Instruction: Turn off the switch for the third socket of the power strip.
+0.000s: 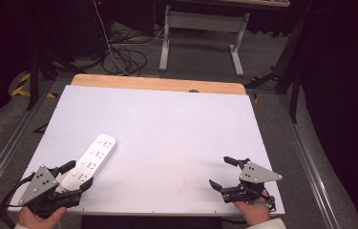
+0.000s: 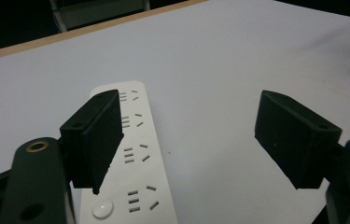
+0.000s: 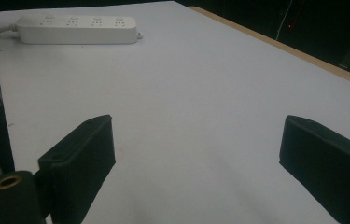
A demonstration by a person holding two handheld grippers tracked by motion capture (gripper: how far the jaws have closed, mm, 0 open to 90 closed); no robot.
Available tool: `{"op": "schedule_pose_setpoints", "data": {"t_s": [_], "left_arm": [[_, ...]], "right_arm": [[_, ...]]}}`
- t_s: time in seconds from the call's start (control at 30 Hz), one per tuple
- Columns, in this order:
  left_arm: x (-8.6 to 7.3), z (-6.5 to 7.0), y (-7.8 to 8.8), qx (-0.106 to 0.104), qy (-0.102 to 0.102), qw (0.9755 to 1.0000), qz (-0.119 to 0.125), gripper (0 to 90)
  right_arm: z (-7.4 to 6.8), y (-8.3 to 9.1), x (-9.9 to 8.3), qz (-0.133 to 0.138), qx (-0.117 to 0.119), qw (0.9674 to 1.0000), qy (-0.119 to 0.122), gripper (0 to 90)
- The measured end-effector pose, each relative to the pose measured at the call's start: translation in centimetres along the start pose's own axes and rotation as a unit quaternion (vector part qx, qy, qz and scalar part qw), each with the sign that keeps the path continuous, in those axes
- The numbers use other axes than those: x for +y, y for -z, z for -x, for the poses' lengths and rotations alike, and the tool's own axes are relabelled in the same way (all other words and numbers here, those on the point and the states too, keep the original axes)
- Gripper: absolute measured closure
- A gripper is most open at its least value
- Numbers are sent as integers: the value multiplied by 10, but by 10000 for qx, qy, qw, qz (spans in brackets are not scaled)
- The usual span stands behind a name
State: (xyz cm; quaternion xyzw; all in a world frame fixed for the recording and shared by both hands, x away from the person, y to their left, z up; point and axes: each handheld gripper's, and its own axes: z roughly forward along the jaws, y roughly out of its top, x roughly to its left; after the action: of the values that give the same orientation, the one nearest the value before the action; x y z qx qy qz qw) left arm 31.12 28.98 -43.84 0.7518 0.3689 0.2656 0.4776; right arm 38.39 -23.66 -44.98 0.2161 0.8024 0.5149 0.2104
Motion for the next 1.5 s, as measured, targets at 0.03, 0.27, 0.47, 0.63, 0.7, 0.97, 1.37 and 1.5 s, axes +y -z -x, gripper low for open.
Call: {"op": "schedule_pose_setpoints", "data": {"t_s": [0.03, 0.27, 0.47, 0.63, 0.7, 0.97, 1.37, 1.5], "left_arm": [[0, 0, 0, 0, 0, 10000, 0, 240], [2, 3, 0, -4, -62, 10000, -39, 246], [3, 3, 2, 51, -51, 10000, -12, 278], [4, 5, 4, 110, 19, 9999, 26, 290], [4, 4, 4, 146, 14, 9999, 16, 290], [10, 2, 3, 232, -22, 9997, -43, 342], [24, -6, 3, 285, -63, 9995, -81, 454], [28, -8, 1, 253, -77, 9996, -105, 463]], "right_arm": [[0, 0, 0, 2, 3, 10000, 3, 107], [0, 0, 0, 6, 30, 10000, 2, 106], [0, -1, 0, 13, 60, 10000, -2, 105], [0, -2, 0, -17, 82, 10000, -4, 104], [0, -2, 0, -13, 88, 10000, 1, 104], [-1, -3, 0, -46, 115, 9999, 22, 104], [-2, -6, 0, -77, 159, 9998, 35, 102], [-3, -7, 0, -88, 173, 9998, 61, 101]]}}
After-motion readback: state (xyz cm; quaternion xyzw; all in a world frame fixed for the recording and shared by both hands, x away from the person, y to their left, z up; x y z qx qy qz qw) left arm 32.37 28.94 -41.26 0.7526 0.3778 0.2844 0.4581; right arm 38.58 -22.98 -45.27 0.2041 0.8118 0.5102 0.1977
